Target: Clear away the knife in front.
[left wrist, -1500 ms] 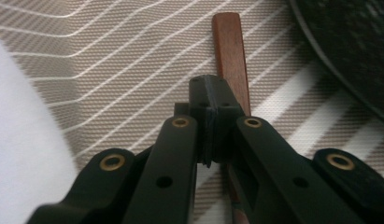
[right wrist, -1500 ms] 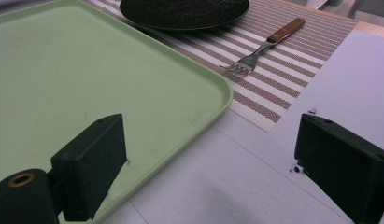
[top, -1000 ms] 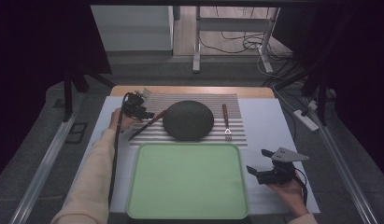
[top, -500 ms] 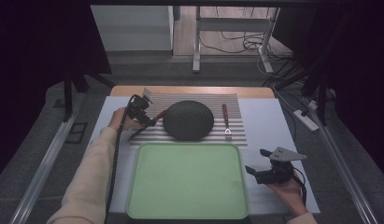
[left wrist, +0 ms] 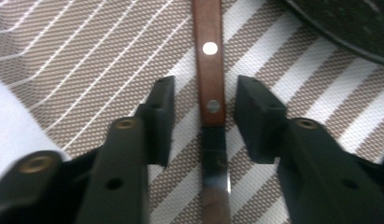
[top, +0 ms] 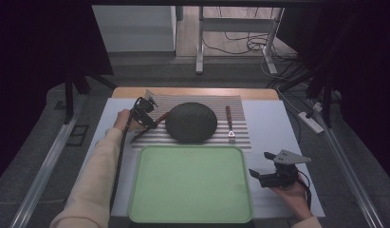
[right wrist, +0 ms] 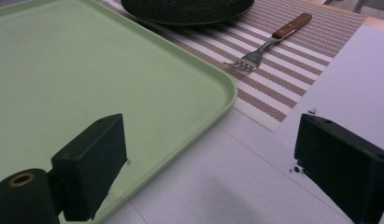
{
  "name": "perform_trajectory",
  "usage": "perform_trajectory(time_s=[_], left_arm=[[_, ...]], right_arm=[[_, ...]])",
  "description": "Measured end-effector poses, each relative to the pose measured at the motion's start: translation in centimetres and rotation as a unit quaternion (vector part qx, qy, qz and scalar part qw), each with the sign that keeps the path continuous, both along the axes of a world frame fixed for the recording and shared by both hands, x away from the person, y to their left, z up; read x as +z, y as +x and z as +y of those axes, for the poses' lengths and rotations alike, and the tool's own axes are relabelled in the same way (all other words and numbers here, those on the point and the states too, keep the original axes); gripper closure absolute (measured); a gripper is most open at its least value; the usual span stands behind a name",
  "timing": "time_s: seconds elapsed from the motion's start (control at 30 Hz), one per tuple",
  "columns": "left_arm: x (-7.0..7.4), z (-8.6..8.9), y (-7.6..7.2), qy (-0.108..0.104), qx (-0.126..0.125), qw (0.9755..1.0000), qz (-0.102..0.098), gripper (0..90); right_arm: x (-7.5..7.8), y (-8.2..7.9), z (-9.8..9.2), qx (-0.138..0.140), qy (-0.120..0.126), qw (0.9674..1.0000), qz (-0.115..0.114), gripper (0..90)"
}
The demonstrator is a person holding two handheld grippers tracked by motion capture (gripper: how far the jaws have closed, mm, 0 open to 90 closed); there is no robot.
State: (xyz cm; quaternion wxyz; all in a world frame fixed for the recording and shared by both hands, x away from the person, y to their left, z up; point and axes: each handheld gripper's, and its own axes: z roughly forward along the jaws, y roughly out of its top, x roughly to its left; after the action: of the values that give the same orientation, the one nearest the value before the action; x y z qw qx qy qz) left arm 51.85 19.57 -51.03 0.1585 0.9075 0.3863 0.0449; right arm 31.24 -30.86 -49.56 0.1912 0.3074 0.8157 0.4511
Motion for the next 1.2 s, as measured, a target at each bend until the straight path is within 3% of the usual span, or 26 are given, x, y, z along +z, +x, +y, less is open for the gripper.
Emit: perform_trajectory(time_s=[0.2, 0.4, 0.6, 0.77, 0.9, 1.2], left_arm=[[0.1, -0.1, 0.1, -0.002, 0.004, 0.9999, 0.009, 66.1], [0.1, -0.1, 0.1, -0.002, 0.006, 0.9999, 0.014, 77.3], [0.3, -0.7, 0.0, 0.023, -0.002, 0.9997, 0.01, 77.6], [0.3, -0.8, -0.1, 0.028, -0.003, 0.9996, 0.008, 77.6], [0.5, -0.7, -0.2, 0.044, -0.008, 0.9989, 0.011, 77.6], [1.2, 0.6, -0.9, 0.042, -0.005, 0.9991, 0.006, 77.6]], right_arm=[[0.0, 0.0, 0.0, 0.001, -0.002, 1.0, 0.001, 9.2], [0.0, 0.0, -0.1, -0.001, -0.001, 1.0, -0.001, 9.2], [0.1, -0.1, -0.1, -0.001, 0.0, 1.0, -0.001, 9.2], [0.1, -0.1, -0.1, -0.002, 0.001, 1.0, 0.0, 9.2], [0.1, 0.0, -0.2, -0.002, 0.002, 1.0, 0.0, 9.2], [0.1, 0.0, -0.2, -0.003, 0.004, 1.0, 0.0, 9.3]])
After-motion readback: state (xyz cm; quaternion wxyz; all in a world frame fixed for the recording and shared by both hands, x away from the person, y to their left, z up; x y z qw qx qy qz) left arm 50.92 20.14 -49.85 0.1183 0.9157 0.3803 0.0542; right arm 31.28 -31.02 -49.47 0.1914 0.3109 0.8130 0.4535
